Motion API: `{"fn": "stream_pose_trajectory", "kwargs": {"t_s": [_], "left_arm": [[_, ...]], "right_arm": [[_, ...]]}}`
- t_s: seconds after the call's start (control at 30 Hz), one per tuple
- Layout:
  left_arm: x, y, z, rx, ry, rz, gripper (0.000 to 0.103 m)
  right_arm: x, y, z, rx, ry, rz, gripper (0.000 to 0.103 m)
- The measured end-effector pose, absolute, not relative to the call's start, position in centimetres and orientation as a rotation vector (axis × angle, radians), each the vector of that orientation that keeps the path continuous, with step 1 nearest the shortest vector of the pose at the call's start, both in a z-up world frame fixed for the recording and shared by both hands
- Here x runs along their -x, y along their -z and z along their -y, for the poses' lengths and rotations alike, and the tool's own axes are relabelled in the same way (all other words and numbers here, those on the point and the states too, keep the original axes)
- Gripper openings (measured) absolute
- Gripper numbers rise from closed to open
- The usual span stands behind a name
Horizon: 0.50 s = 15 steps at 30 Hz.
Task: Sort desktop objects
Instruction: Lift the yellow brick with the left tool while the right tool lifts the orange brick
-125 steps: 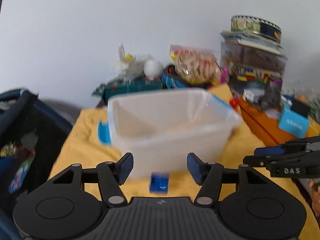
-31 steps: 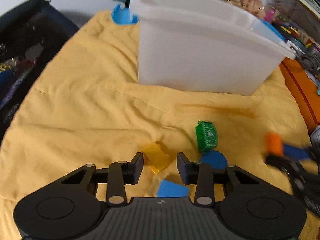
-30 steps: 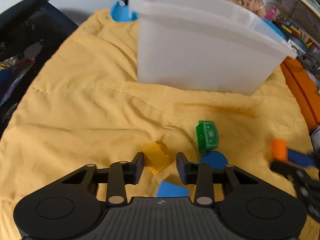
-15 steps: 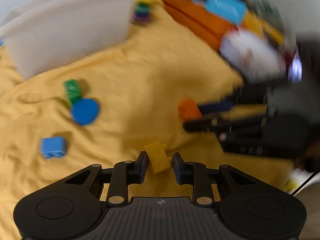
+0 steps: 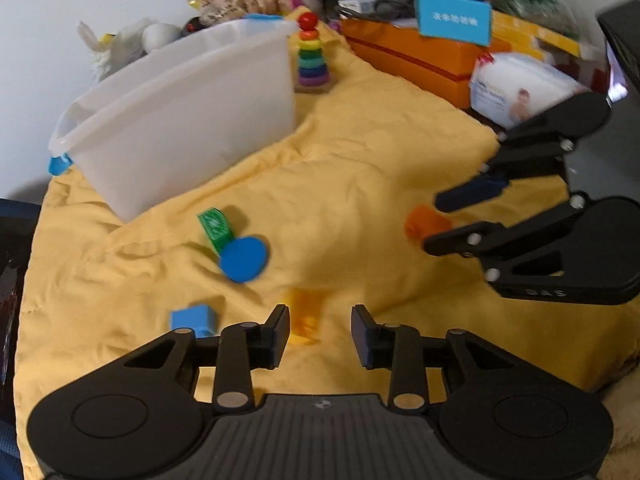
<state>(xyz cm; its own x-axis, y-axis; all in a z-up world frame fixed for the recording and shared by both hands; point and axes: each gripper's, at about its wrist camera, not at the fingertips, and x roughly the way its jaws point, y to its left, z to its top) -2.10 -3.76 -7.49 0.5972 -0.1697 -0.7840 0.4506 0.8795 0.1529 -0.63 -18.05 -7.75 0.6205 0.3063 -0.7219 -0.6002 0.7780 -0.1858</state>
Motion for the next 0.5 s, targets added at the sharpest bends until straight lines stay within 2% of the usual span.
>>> {"fn": "stream_pose_trajectory", "kwargs": {"t_s": [0.17,0.37,0.5], "left_arm": [[2.0,7.8,3.6,-0.330,0.325,-0.863,0.038],[0.3,7.7,0.2,-0.109,0.225,-0.902,0.041],[-0.9,8.1,-1.1,-0.024,0.213,-0.908,0.042]], "right_arm": [[0.8,8.0,17.1,0.500,-0.530,-0.715,0.037],[0.3,9.1,16.3,0.549,-0.523,-0.731,0.037],[-0.7,9.1,17.6,0.469,-0.480,-0.774,0.030]]}}
